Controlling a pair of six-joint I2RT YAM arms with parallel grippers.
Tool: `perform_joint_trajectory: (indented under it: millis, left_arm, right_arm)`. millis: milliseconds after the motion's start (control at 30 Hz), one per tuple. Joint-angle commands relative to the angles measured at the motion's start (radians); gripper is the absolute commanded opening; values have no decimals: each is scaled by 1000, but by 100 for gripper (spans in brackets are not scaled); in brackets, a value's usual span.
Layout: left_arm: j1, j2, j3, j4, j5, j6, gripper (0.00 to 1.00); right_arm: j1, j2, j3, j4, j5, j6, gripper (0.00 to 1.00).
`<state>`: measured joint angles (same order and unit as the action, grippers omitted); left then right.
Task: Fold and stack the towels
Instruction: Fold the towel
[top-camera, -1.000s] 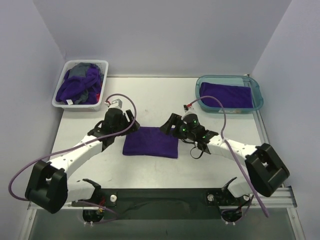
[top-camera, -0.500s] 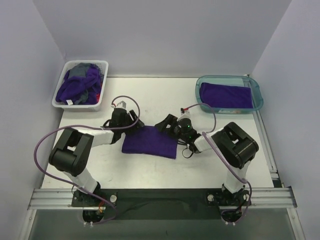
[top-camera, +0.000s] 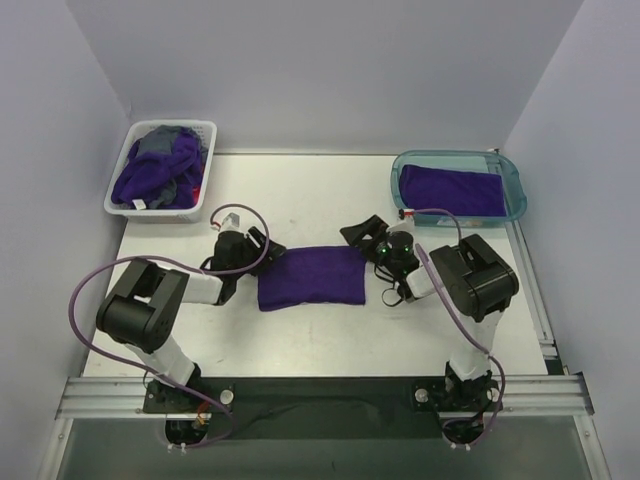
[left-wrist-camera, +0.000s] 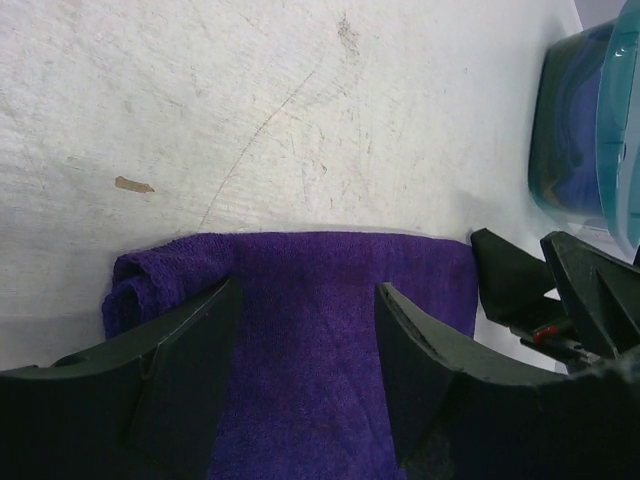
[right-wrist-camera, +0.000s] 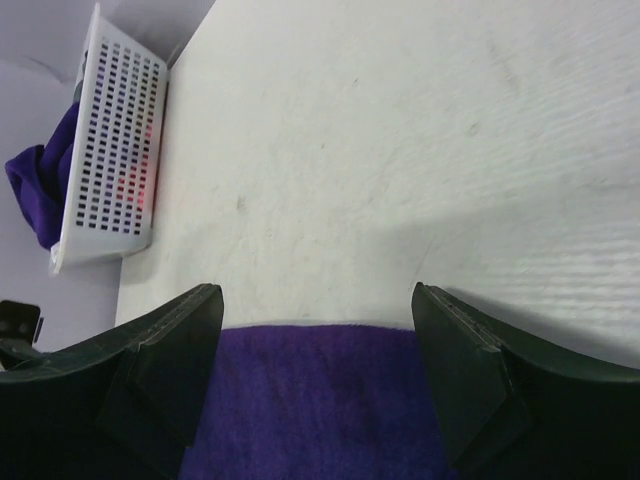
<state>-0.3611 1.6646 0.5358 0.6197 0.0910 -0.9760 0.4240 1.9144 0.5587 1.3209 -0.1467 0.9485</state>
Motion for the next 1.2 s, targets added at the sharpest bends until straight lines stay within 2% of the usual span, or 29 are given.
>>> perform_joint_trajectory:
  millis: [0,167,300,433,600,667,700,767,833,933,1033,1167]
  left_arm:
    - [4,-25,-7,-58,-22,5,67]
    - [5,-81,38,-64,30,25,68]
    - [-1,-193,64,-106,46,22,68]
    - [-22,-331,73,-224,36,43,68]
    - [-104,-527,53,-510,-40,85,66]
    - [-151,-568,-6,-554,-59,86,63]
    - [-160,-597,-31,-557,-65,82,58]
    - [-180,-615,-106,-545,-63,56,51]
    - [-185,-618,-147,-525,-63,42,50]
    - [-187,-586,-207,-515,-83,28,47]
    - [-184,-545,-252,-489,-83,-1,43]
    - [-180,-537,-280,-520,-123,-53,40]
  right_arm:
    - [-56,0,36,-86,-37,-66,78]
    - [-87,-100,87,-196,-158,-97,78]
    - [-82,-240,96,-278,-218,-102,78]
    - [-44,-347,69,-356,-274,-74,78]
    - [62,-474,-28,-413,-284,-40,74]
    - [117,-498,-81,-425,-269,-50,72]
    - [130,-508,-97,-428,-264,-53,71]
    - [151,-506,-149,-411,-257,-41,69]
    - [151,-491,-222,-341,-237,-1,66]
    - [136,-466,-281,-333,-188,7,62]
    - [95,-419,-350,-282,-192,45,61]
    - [23,-359,-463,-119,-171,157,59]
